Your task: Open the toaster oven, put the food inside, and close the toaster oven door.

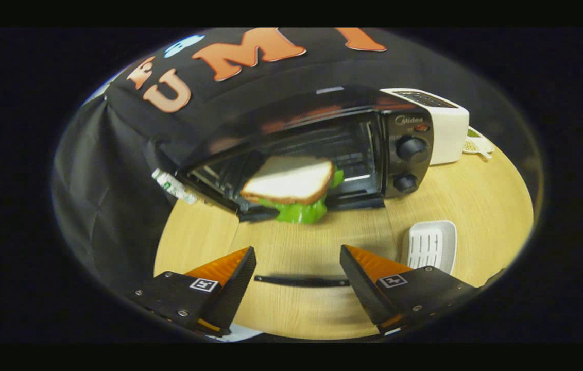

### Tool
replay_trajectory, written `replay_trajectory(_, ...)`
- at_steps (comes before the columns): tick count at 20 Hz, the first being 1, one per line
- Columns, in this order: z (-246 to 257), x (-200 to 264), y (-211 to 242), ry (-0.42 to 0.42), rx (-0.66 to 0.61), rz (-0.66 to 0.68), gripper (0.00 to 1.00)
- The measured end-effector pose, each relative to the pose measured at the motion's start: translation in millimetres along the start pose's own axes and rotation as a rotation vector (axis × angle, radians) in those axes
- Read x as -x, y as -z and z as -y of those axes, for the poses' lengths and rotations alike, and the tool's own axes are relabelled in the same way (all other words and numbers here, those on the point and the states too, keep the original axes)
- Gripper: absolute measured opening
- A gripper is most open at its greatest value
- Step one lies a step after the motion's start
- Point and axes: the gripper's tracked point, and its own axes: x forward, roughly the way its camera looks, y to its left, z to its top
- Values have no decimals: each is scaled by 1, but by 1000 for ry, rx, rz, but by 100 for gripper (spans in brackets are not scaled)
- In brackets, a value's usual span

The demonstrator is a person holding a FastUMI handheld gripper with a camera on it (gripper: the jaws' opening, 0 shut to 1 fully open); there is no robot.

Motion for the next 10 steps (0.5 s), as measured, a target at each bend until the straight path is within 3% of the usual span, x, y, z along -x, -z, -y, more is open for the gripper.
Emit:
replay_trajectory(5, -11, 15, 48, 11, 158, -88, 96)
replay_trajectory(10, -12, 4, 92, 42, 162, -202, 84)
